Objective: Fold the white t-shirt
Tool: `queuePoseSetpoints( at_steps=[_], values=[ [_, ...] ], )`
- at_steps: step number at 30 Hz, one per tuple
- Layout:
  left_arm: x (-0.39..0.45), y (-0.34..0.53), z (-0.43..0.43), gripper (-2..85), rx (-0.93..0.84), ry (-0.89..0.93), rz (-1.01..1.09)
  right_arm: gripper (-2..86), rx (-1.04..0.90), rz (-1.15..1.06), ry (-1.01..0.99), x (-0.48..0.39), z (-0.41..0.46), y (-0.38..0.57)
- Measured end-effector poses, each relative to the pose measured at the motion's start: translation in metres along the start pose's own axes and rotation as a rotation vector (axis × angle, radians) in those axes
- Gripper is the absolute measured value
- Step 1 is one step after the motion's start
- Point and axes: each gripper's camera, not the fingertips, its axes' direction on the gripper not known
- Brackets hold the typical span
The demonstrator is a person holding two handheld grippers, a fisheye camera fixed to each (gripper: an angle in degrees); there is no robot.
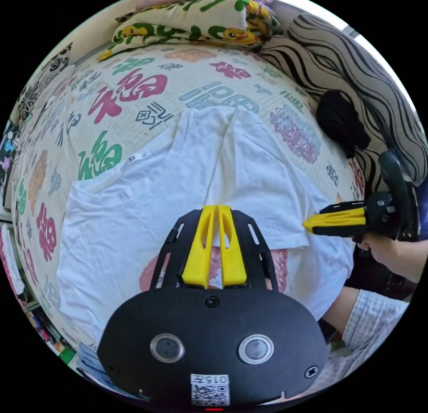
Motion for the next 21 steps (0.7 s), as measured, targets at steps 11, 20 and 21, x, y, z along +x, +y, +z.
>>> queuePoseSetpoints(
  at_steps=[11,20,21],
  values=[
    [-0.004,-0.067,-0.073,-0.7,0.185,0.264,0.124,-1.0,0.108,0.1,0.004,0.086,0.019,-0.019],
    [-0.055,-0.09,-0.093,0.9,0.133,0.025,-0.072,-0.6,0.079,0.184,-0.078,0.148,0.093,-0.01],
    [-0.061,-0.086,-0.101,1.4,0.153,0.072,-0.095,-0.5,0.087,0.198,-0.073,0.153,0.094,-0.009]
  ],
)
